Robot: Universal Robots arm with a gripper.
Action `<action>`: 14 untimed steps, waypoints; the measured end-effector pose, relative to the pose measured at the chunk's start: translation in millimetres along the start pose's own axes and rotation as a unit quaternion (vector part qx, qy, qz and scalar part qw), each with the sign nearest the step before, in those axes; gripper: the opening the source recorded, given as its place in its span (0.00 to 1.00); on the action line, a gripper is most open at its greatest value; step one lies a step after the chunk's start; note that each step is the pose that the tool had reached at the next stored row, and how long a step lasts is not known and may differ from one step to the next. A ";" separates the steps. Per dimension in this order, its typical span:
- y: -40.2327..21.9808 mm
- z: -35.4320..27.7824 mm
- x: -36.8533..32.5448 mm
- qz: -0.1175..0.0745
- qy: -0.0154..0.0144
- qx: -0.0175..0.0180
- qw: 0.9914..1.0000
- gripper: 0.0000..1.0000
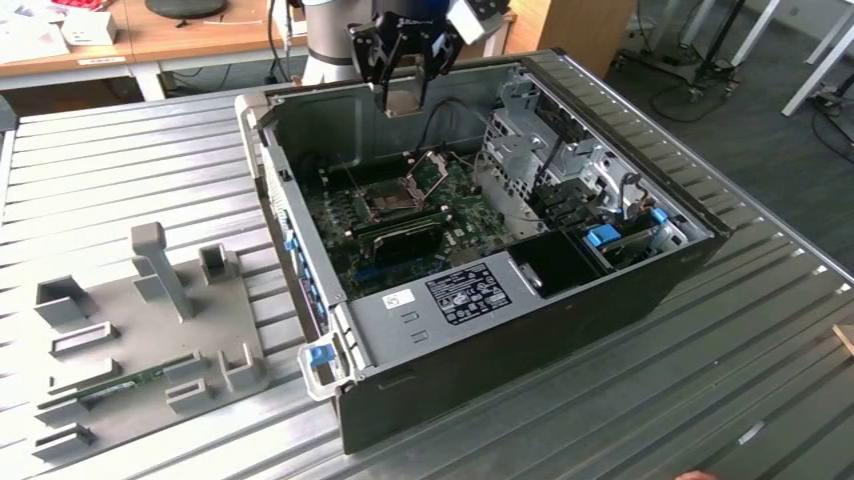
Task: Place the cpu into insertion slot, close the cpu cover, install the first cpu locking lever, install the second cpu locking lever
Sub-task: 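Place the cpu into insertion slot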
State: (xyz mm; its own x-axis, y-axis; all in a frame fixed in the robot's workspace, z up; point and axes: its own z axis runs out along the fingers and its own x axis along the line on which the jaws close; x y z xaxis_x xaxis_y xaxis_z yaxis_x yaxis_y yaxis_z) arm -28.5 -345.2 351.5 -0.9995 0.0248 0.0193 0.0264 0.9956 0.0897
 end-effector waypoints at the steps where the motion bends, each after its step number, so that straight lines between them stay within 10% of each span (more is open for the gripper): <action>1: 0.0 0.3 0.0 0.000 0.000 0.000 1.000 0.54; 14: -0.2 2.4 -0.1 0.000 0.000 0.000 1.000 0.54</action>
State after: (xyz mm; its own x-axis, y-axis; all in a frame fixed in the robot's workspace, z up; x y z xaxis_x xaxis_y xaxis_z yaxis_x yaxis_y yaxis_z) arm -28.4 -345.2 349.1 -0.9995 0.0247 0.0193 0.0264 0.9956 0.0897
